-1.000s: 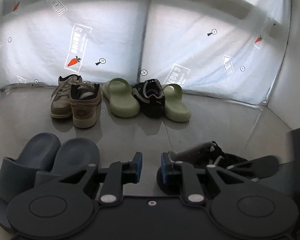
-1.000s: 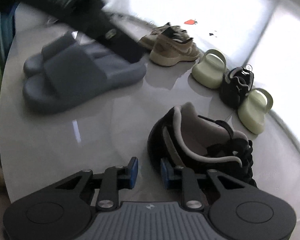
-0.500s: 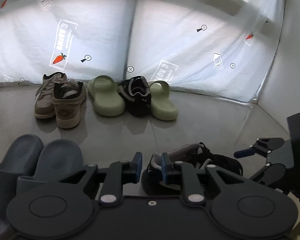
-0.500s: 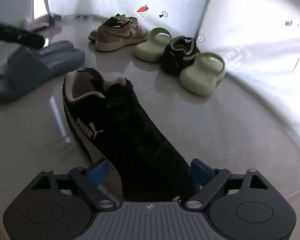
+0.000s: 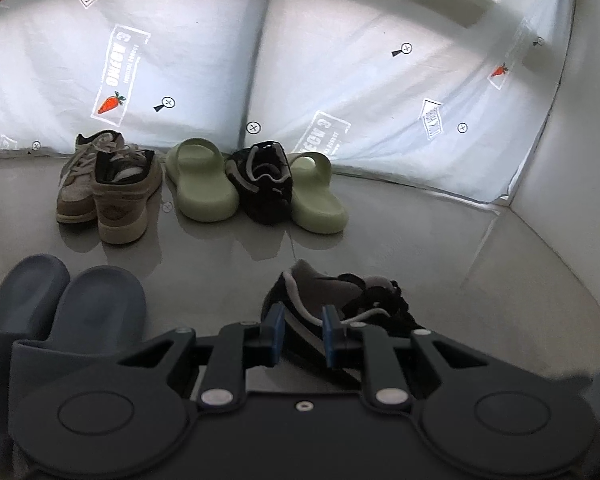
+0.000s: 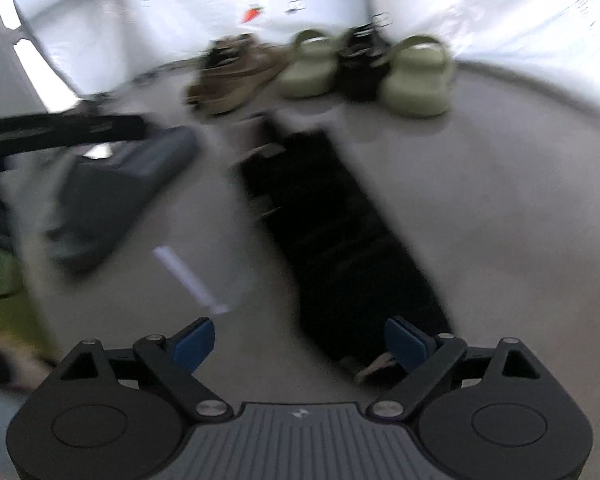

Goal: Organize scattered shoes
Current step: 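Carry the black sneaker beside the grey slides and stand it upright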

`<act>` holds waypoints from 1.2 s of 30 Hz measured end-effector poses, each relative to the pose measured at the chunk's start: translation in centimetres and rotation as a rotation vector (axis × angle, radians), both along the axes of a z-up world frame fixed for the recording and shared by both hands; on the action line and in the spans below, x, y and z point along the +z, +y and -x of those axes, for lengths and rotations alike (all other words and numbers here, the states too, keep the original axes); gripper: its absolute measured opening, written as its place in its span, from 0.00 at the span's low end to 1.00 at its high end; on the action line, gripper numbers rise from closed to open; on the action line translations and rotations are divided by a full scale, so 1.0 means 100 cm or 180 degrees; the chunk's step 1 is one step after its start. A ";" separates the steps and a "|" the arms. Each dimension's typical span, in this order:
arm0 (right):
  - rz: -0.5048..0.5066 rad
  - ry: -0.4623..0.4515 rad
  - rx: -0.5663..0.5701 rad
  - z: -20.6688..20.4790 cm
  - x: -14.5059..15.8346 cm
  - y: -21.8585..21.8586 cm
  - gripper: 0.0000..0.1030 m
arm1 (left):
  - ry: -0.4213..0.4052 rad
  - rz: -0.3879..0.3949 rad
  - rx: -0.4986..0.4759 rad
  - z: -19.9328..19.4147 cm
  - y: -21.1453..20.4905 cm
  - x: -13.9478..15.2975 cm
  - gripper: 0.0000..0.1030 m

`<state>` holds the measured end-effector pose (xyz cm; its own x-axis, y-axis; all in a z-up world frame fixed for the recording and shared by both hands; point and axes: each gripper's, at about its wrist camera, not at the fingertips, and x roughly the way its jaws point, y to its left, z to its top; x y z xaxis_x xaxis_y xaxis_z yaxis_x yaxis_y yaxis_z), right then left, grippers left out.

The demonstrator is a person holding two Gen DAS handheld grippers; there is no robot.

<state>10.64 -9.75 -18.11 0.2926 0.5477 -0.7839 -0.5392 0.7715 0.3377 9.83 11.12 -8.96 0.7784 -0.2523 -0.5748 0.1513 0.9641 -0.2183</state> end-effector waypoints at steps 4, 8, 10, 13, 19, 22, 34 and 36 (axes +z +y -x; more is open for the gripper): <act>0.0097 -0.0256 0.0243 0.031 0.011 0.016 0.88 | -0.0001 -0.0023 -0.0012 0.004 0.002 -0.001 0.19; 0.0262 -0.0803 -0.0010 0.021 0.025 0.010 0.89 | 0.0030 -0.0018 0.0056 0.006 0.011 -0.002 0.19; 0.0258 -0.0761 -0.0170 -0.001 0.020 0.004 0.90 | 0.0018 -0.0029 0.0129 0.007 0.017 -0.001 0.19; 0.0128 -0.0505 -0.0341 -0.034 0.003 -0.003 0.96 | 0.0006 -0.0014 0.0222 0.011 0.026 0.000 0.19; 0.0159 -0.0461 -0.0522 -0.033 0.001 0.007 0.99 | 0.0068 0.0061 0.0478 0.017 0.047 -0.004 0.19; 0.0241 -0.0353 -0.0440 -0.023 0.003 0.023 0.99 | 0.0085 0.0121 0.0567 0.019 0.055 -0.005 0.19; 0.0409 -0.0427 -0.0010 -0.002 0.026 0.059 0.98 | 0.0103 0.0190 0.0627 0.024 0.068 -0.008 0.19; 0.0497 -0.0508 -0.0127 -0.009 0.029 0.054 0.98 | 0.0104 0.0197 0.0637 0.025 0.071 -0.008 0.19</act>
